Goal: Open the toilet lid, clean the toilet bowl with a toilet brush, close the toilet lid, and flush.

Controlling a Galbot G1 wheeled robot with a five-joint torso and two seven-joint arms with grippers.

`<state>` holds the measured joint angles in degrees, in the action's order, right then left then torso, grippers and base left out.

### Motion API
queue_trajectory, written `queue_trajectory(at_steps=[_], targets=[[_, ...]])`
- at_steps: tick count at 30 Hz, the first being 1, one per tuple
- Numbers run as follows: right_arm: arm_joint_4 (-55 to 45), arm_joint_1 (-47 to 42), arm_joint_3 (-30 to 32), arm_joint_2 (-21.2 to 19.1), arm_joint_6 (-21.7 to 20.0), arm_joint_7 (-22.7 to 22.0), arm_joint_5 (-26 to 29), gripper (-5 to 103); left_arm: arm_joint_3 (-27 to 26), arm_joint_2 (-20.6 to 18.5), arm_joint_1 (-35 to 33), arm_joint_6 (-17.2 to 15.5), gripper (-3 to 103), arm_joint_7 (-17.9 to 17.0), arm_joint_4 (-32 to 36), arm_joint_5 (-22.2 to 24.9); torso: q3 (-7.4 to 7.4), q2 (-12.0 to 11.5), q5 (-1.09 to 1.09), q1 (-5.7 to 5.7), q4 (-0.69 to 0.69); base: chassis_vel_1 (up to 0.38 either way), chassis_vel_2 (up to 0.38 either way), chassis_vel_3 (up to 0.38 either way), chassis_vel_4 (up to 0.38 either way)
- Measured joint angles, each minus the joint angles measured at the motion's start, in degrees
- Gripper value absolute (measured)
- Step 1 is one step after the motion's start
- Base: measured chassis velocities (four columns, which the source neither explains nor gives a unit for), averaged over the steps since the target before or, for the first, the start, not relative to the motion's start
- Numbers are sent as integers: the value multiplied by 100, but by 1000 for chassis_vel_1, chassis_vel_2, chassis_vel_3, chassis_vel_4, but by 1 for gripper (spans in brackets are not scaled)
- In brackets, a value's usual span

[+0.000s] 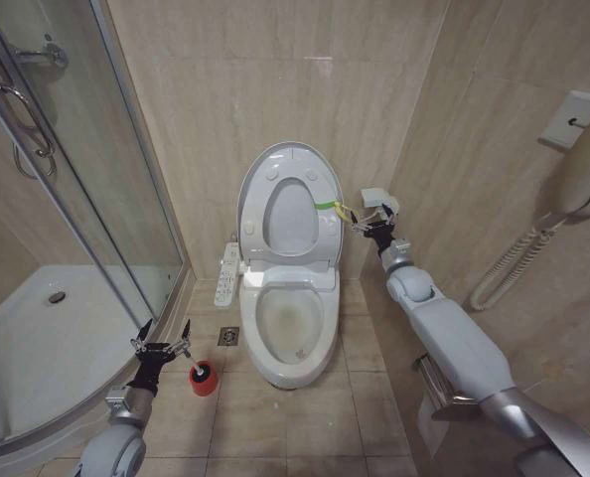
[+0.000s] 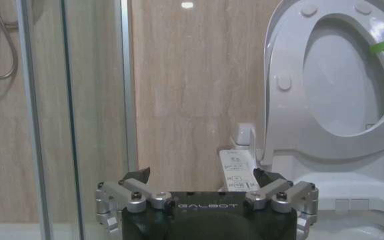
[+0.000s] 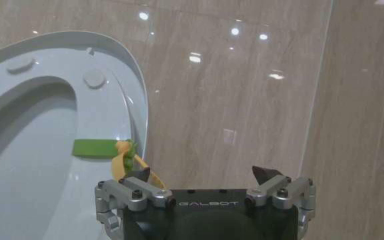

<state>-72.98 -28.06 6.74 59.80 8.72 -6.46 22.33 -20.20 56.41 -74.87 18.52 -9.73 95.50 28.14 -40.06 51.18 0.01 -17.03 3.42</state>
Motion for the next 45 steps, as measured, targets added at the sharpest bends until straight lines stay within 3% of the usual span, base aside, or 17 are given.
queue_trajectory(at_steps=[21, 30, 45], targets=[[-1277, -1364, 709, -339, -170, -50, 377, 99, 0, 0, 0, 0, 100, 0, 0, 0, 0, 0, 0, 0, 0, 0, 0, 0, 0], [-1787, -2285, 1146, -211, -143, -31, 309, 99, 0, 0, 0, 0, 100, 0, 0, 0, 0, -1, -1, 0, 0, 0, 0, 0, 0], [-2332, -3379, 1636, 422, 77, 69, -103, 99, 0, 0, 0, 0, 100, 0, 0, 0, 0, 0, -2, 1, -1, 0, 0, 0, 0]])
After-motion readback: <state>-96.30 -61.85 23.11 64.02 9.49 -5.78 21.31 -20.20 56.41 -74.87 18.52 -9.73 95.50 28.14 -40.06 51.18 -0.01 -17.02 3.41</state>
